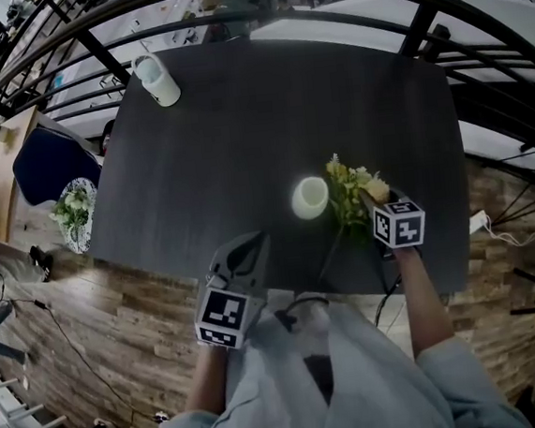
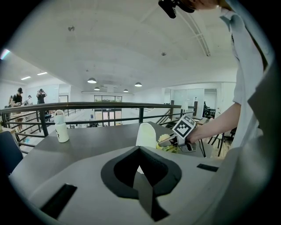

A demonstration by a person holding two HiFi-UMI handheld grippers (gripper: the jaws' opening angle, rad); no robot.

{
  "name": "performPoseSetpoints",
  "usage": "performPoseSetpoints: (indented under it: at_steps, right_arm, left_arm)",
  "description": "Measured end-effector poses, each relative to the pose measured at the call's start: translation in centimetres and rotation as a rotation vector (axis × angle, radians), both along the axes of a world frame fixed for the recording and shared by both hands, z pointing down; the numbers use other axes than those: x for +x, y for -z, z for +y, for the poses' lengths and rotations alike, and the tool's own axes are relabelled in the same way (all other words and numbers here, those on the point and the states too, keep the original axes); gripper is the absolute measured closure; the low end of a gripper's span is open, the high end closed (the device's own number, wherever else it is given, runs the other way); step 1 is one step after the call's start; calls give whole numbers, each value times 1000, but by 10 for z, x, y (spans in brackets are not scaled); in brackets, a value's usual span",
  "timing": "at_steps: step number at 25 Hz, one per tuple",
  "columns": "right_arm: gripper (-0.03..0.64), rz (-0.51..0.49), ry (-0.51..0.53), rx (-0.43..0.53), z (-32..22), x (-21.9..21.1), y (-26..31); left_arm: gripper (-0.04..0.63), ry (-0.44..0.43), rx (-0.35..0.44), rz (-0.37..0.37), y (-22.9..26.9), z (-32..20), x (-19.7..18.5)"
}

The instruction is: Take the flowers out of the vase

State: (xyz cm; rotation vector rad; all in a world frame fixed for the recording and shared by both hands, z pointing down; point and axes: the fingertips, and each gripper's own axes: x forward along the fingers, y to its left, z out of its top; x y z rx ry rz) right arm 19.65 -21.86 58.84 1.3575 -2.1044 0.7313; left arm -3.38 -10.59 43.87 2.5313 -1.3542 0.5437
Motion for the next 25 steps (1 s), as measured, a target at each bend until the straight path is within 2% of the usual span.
performPoseSetpoints:
  at_steps: [5, 25]
  right_arm:
    - [360, 36, -9, 24, -2, 8, 0]
    - [344, 55, -33, 143, 7, 19, 46]
  left_arm:
    - [595, -5, 2, 0, -1, -1, 4]
    - [595, -57, 25, 23, 6, -9, 15]
